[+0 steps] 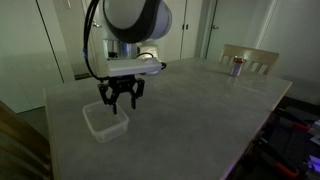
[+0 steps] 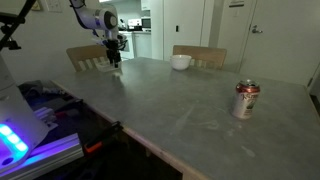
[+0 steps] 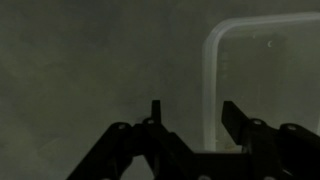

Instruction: Move the clear bowl to the right side of the table

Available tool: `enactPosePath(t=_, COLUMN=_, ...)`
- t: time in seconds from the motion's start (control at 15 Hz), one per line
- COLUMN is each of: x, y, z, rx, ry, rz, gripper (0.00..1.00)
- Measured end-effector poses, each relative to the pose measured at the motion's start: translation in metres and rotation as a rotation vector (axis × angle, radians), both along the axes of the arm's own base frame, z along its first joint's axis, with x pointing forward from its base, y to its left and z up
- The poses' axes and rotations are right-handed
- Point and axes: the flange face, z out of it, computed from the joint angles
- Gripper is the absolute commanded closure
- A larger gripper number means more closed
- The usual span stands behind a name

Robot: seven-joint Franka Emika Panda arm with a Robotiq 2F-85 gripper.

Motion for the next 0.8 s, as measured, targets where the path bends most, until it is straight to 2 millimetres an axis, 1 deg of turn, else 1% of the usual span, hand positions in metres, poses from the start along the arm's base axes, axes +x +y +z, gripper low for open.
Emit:
enactPosePath(t=0.13, x=-0.001, y=-0.001, z=-0.005, rx=0.003, ry=0.013, rz=-0.011, gripper=0.8)
enactPosePath(t=0.27, x=-0.002, y=-0.001, z=-0.006, rx=0.007, ry=0.018, rz=-0.017, gripper=0.94)
enactPosePath(t=0.33, x=-0.002, y=0.0, z=-0.006, rx=0.008, ry=0.018, rz=-0.017, gripper=0.98)
enactPosePath(t=0.47, x=-0.001, y=-0.001, z=-0.005, rx=0.009, ry=0.016, rz=-0.014, gripper=1.0)
enactPosePath(t=0.6, x=0.002, y=-0.003, z=-0.004, rx=0.011, ry=0.011, rz=-0.005, gripper=0.98)
enactPosePath(t=0.8, x=0.01, y=-0.016, z=-0.002, rx=0.012, ry=0.005, rz=0.004, gripper=0.98)
